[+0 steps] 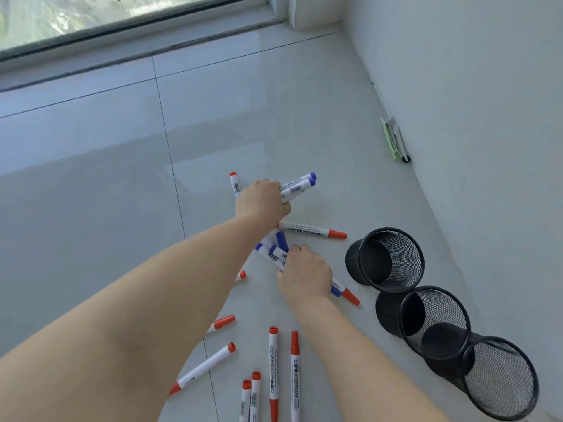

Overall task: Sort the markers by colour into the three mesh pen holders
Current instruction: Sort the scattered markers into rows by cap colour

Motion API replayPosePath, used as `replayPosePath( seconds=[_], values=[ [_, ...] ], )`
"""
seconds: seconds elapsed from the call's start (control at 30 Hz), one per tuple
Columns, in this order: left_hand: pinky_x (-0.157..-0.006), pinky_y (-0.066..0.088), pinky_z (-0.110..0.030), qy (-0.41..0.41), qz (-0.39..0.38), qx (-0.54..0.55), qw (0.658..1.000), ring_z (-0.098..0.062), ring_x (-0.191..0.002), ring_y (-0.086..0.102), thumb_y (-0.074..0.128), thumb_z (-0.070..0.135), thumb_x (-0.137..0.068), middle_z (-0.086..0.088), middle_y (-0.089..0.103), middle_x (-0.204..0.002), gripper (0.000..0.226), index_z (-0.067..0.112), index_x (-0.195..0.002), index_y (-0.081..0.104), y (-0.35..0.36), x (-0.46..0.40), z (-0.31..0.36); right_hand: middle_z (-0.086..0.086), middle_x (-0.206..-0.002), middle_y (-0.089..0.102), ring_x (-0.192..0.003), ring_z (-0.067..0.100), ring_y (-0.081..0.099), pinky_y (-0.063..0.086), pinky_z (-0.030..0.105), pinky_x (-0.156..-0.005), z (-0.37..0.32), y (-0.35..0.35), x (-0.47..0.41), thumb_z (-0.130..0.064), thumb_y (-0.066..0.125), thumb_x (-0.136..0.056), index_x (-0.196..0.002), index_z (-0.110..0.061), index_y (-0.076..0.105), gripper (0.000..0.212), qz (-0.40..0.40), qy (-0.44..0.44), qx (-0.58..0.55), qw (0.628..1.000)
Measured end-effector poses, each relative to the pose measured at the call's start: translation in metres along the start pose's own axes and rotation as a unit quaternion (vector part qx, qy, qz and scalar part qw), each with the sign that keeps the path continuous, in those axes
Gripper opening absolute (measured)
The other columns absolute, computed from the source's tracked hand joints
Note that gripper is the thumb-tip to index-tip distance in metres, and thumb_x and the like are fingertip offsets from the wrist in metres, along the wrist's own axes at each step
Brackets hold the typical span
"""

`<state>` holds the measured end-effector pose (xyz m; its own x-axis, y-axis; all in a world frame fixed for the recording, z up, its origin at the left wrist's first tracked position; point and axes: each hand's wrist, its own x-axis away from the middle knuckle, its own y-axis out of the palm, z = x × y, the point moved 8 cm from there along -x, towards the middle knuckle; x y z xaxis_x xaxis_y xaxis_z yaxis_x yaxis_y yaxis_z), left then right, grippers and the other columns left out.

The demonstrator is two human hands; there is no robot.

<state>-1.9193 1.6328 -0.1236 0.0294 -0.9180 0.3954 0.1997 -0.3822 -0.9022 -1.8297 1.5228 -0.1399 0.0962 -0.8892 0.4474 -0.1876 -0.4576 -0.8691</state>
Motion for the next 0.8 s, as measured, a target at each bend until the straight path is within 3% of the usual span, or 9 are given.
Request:
replayPosePath(
  seconds=[0.13, 0.23, 0.37, 0.43, 0.53, 0.63, 0.8],
  values=[
    [-0.048, 0.029, -0.028, -0.048, 0.046, 0.07, 0.995, -0.023, -0.07, 0.044, 0.051, 0.031, -0.084, -0.001, 0.044, -0.074, 0.017, 0.015, -0.085, 0.047, -0.027, 0.019, -0.022, 0.005, -0.105, 0.057, -0.094, 0.022, 0.059, 0.037, 0.028, -0.064, 0.003, -0.003, 0.003, -0.041, 0.055, -0.087, -0.108, -0.011, 0.052, 0.036, -0.027, 0.018, 0.011, 0.999],
    [-0.046, 0.03, -0.025, -0.076, 0.052, 0.102, 0.991, -0.022, -0.062, 0.046, 0.052, 0.031, -0.084, -0.004, 0.051, -0.077, 0.019, 0.014, -0.092, 0.051, -0.043, 0.04, -0.046, 0.002, -0.088, 0.053, -0.075, 0.018, 0.054, 0.039, 0.027, -0.06, 0.006, -0.011, 0.009, -0.041, 0.055, -0.084, -0.096, -0.015, 0.054, 0.029, -0.037, 0.046, -0.016, 0.998],
    [-0.053, 0.039, -0.027, -0.129, 0.052, 0.148, 0.979, -0.025, -0.065, 0.05, 0.053, 0.033, -0.084, -0.005, 0.053, -0.078, 0.021, 0.014, -0.092, 0.052, -0.053, 0.078, -0.079, -0.004, -0.059, 0.045, -0.051, 0.012, 0.042, 0.031, 0.023, -0.045, 0.01, -0.018, 0.03, -0.03, 0.057, -0.07, -0.059, -0.019, 0.041, 0.022, -0.026, 0.064, -0.204, 0.977],
    [-0.053, 0.038, -0.028, -0.148, 0.054, 0.158, 0.975, -0.025, -0.065, 0.048, 0.053, 0.033, -0.083, -0.004, 0.05, -0.075, 0.021, 0.013, -0.088, 0.049, -0.055, 0.102, -0.094, -0.006, -0.05, 0.041, -0.046, 0.012, 0.038, 0.031, 0.023, -0.043, 0.009, -0.018, 0.046, -0.026, 0.057, -0.067, -0.053, -0.02, 0.038, 0.024, -0.031, 0.077, -0.32, 0.944],
    [-0.056, 0.04, -0.029, -0.171, 0.056, 0.194, 0.964, -0.027, -0.068, 0.051, 0.053, 0.031, -0.081, -0.006, 0.053, -0.077, 0.02, 0.013, -0.089, 0.05, -0.049, 0.143, -0.117, -0.007, -0.049, 0.041, -0.046, 0.011, 0.038, 0.033, 0.021, -0.044, -0.001, -0.013, 0.076, -0.022, 0.057, -0.069, -0.051, -0.021, 0.039, 0.026, -0.047, 0.08, -0.401, 0.912],
    [-0.057, 0.049, -0.034, -0.206, 0.078, 0.305, 0.926, -0.026, -0.06, 0.054, 0.054, 0.029, -0.079, -0.004, 0.057, -0.074, 0.014, 0.017, -0.086, 0.053, -0.032, 0.195, -0.144, -0.005, -0.054, 0.045, -0.044, 0.007, 0.041, 0.032, 0.012, -0.038, -0.023, -0.002, 0.106, -0.021, 0.057, -0.078, -0.056, -0.02, 0.043, 0.025, -0.061, 0.068, -0.42, 0.903],
    [-0.058, 0.058, -0.038, -0.301, 0.09, 0.403, 0.859, -0.022, -0.057, 0.057, 0.055, 0.029, -0.079, -0.001, 0.058, -0.073, 0.006, 0.025, -0.078, 0.051, 0.025, 0.3, -0.201, -0.003, -0.058, 0.043, -0.048, 0.008, 0.042, 0.034, 0.013, -0.038, -0.068, 0.044, 0.16, -0.019, 0.054, -0.083, -0.065, -0.018, 0.045, 0.021, -0.108, 0.061, -0.451, 0.884]
  ],
)
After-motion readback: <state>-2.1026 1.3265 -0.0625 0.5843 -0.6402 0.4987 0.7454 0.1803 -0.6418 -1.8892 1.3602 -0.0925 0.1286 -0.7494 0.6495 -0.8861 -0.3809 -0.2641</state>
